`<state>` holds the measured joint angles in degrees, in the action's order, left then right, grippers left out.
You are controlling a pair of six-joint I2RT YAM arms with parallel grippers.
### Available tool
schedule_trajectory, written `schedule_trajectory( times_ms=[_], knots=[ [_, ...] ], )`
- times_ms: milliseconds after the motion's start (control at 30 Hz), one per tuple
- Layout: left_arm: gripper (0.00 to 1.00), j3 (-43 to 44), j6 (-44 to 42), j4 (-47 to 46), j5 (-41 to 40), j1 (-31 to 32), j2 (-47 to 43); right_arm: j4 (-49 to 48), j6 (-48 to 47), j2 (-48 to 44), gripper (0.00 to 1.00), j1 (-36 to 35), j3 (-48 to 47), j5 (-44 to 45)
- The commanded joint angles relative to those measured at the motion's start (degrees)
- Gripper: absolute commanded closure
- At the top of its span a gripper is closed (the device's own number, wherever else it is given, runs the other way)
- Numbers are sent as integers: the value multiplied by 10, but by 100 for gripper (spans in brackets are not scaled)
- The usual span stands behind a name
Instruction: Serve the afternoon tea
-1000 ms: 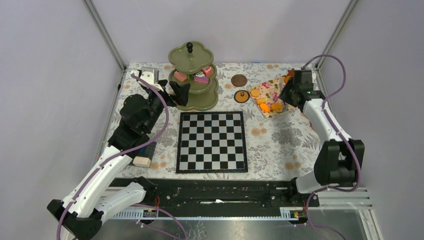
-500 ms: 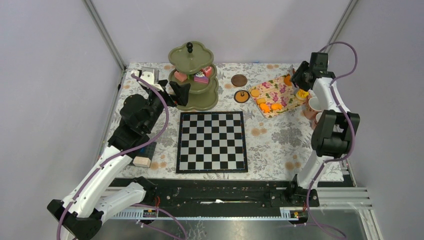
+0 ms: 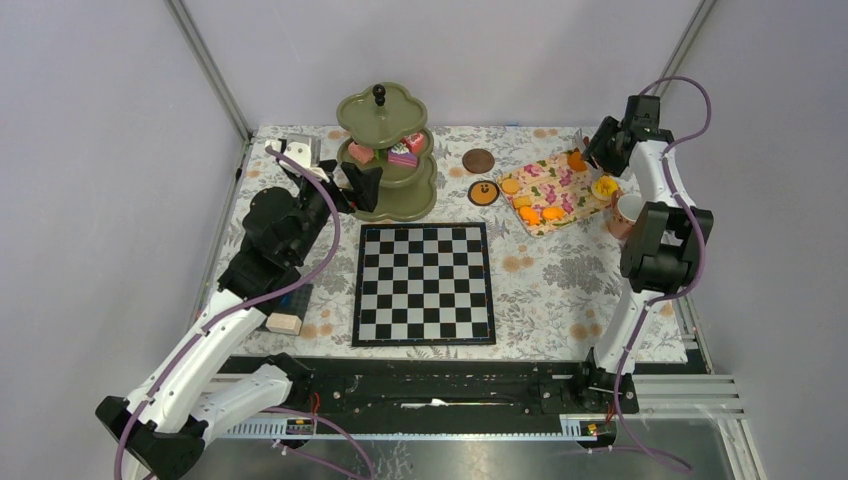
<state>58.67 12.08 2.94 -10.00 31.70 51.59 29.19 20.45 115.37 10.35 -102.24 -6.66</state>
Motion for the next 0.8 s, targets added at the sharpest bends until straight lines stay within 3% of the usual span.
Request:
schedule_trajectory(
  times_ms=[0, 767],
  knots=[
    [1, -1, 5, -27, 8, -2, 2, 12, -26, 8, 41, 4, -36, -8],
    [1, -2, 5, -27, 6, -2, 5, 50, -48, 100, 40, 5, -144, -15]
  ],
)
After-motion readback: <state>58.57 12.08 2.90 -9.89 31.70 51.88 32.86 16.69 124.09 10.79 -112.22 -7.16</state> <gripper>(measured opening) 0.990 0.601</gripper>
